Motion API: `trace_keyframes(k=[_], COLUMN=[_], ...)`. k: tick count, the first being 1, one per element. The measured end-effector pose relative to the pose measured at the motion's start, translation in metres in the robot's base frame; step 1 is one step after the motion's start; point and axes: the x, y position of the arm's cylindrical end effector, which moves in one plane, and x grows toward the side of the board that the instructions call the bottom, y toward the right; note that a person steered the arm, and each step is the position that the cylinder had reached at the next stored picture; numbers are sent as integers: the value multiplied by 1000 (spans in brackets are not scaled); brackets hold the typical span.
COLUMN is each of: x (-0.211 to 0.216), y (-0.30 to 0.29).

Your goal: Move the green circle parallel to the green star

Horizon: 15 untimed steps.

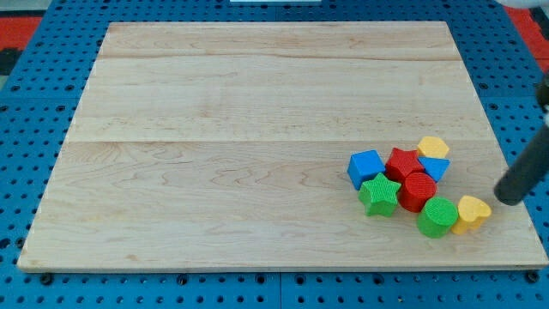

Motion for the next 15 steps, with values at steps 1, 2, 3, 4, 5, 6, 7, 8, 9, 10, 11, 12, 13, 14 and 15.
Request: trace_keyframes(k=[1, 2, 3, 4, 5, 6, 7, 8, 9, 10, 11, 12, 13, 14, 15], x=[49, 74, 44, 8, -5, -6, -6, -6, -6, -1, 46, 76, 74, 23, -40], y=[1, -20, -72, -118, -140, -143, -143, -143, -145, -145, -126, -113, -136, -199, -250])
